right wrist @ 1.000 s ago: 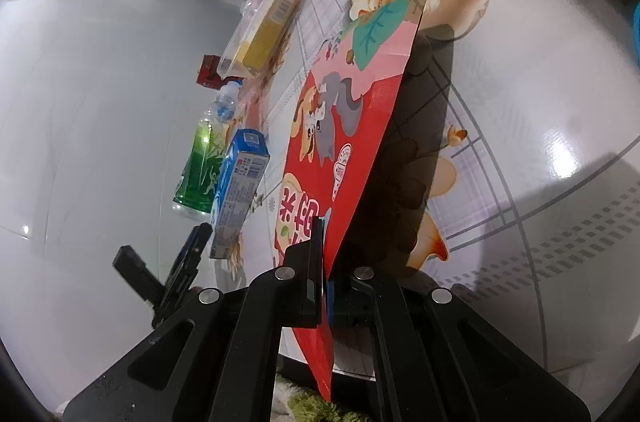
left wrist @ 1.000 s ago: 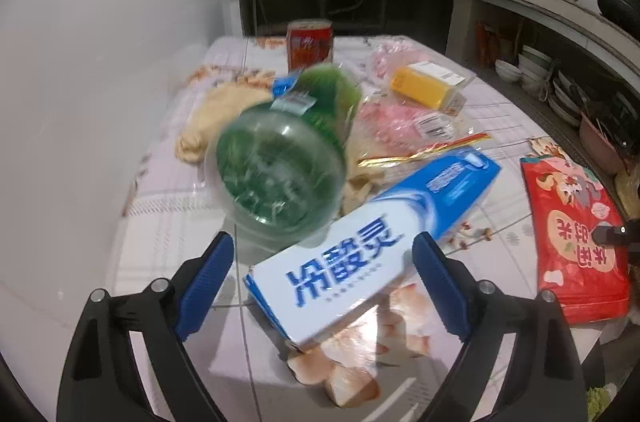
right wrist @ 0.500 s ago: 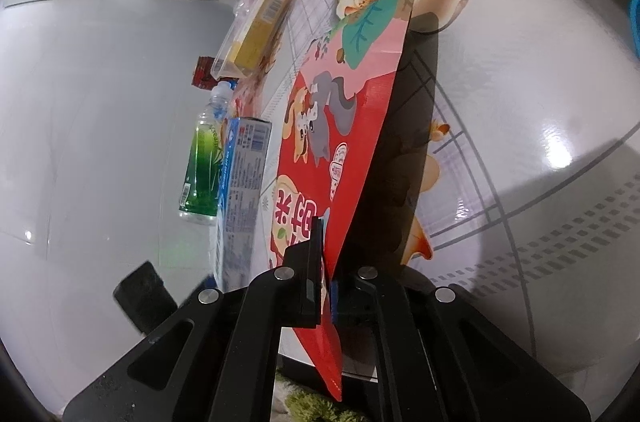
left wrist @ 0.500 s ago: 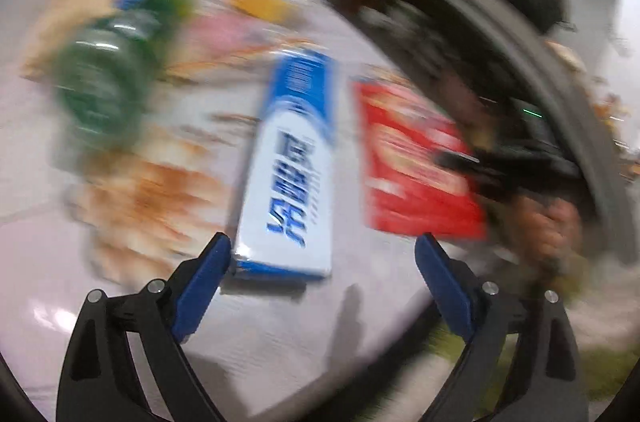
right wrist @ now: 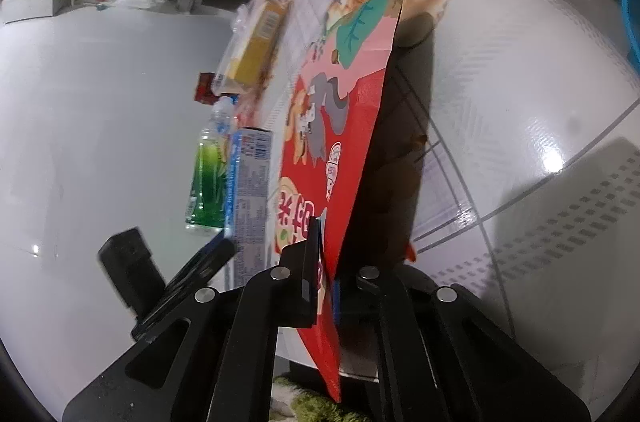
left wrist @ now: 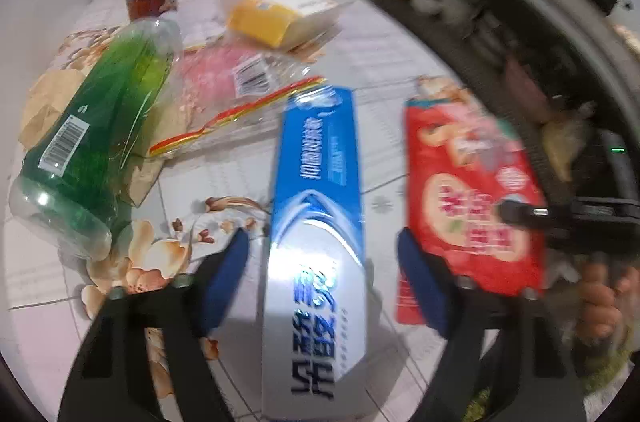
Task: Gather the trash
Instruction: 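Grasp the toothpaste box with the left tool while the right tool holds the red bag, then carry both items to the blue wastebasket and open both tools to drop them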
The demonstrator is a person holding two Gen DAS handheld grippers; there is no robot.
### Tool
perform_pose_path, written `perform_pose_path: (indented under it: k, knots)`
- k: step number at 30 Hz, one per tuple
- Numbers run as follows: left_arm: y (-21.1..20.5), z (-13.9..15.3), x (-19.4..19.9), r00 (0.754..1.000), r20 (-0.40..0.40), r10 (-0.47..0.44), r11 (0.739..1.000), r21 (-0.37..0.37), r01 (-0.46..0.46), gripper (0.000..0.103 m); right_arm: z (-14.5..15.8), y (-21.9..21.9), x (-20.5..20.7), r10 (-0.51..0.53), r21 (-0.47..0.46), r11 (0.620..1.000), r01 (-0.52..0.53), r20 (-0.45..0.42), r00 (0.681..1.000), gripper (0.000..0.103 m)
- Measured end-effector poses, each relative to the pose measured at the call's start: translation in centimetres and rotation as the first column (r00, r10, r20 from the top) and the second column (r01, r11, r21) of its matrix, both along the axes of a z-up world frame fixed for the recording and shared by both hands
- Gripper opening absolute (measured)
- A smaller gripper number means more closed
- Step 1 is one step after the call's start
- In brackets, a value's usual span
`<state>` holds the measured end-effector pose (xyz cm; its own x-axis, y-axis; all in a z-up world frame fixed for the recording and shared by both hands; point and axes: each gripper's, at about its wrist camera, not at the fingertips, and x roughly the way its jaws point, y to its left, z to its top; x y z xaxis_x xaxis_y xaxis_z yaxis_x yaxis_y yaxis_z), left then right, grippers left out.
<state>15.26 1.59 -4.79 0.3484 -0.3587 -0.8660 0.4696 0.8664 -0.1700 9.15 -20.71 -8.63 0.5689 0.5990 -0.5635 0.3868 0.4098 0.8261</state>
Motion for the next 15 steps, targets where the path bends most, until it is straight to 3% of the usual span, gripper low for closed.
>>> perform_pose_path:
  k: [3, 9, 13, 15]
  knots:
    - [0.2, -0.5, 0.6, 0.998, -0.041, 0.039, 0.999, 0.001, -0.039, 0.047, 1.0, 0.0, -0.6, 0.002, -0.021, 1.0, -0.001, 0.035, 0.999, 0.0]
    - [0.8, 1.1, -1.0, 0.996, -0.06, 0.072, 0.996, -0.053, -0.075, 0.045, 3.3, -1.0, -2.4, -0.004, -0.052, 0.999, 0.009, 0.11, 0.994, 0.0]
    - [-1.1, 3.3, -3.3, 0.998, -0.055, 0.002, 0.99, -0.14, -0.009, 0.045, 4.9, -2.2, -4.4, -0.027, -0.073, 0.997, 0.039, 0.162, 0.987, 0.0]
    - [-3.7, 4.4, -4.2, 0.995, -0.059, -0.08, 0.98, -0.186, 0.068, 0.045, 5.7, -3.3, -6.1, -0.061, -0.074, 0.994, 0.076, 0.193, 0.979, 0.0]
